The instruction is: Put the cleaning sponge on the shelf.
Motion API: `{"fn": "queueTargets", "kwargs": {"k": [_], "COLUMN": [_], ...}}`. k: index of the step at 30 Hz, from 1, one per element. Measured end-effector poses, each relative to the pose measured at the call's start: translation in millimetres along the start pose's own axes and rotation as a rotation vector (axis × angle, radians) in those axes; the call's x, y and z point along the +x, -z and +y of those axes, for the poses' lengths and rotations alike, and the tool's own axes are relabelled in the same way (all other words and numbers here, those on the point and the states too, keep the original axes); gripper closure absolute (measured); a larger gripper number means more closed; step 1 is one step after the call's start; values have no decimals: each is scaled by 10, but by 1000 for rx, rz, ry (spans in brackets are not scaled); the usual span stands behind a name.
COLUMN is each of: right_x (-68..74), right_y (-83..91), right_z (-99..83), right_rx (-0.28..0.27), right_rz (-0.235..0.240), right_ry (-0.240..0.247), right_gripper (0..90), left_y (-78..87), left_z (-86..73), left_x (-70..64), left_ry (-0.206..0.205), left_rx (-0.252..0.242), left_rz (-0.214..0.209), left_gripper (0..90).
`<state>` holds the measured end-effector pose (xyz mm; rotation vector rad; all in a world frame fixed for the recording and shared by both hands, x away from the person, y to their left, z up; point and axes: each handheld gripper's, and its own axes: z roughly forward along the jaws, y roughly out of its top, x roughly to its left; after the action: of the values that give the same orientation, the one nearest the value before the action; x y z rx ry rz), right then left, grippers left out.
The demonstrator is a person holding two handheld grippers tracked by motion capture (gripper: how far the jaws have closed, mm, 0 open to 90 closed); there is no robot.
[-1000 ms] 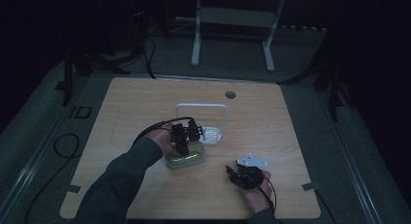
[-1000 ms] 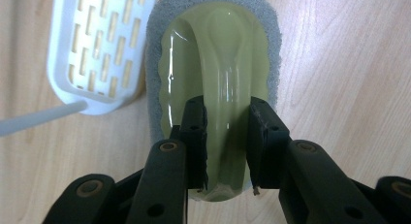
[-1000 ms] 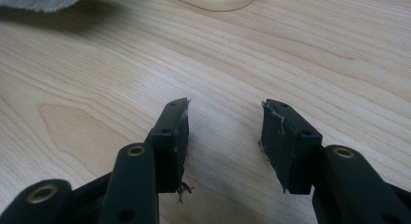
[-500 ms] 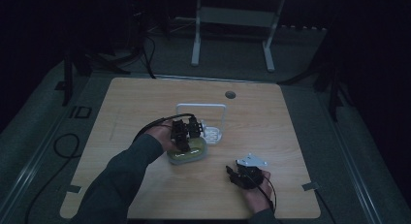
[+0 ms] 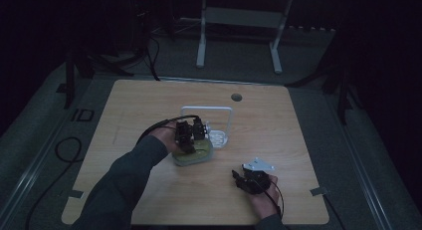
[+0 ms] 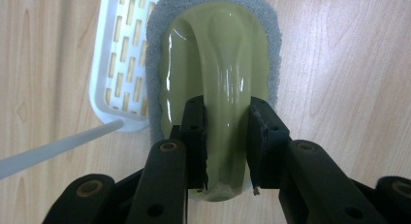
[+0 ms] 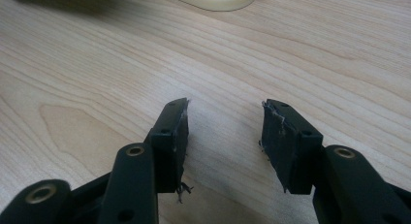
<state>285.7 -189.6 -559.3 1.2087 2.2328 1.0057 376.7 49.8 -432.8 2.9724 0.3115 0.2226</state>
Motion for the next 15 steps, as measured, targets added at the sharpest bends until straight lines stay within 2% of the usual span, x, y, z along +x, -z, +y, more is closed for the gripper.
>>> {"fn": "queueTargets", "kwargs": {"k": [15], "right_x": [1], "right_y": [0], "right_z": [0], "right_rx": [0], "right_rz": [0], "right_ry": [-2], "right_gripper": [518], "left_y": [58], "left_z": [75], "left_x": [45], "left_ry": [-35], "left_rx": [-23], "left_rz": [43], "left_gripper": [716]}}
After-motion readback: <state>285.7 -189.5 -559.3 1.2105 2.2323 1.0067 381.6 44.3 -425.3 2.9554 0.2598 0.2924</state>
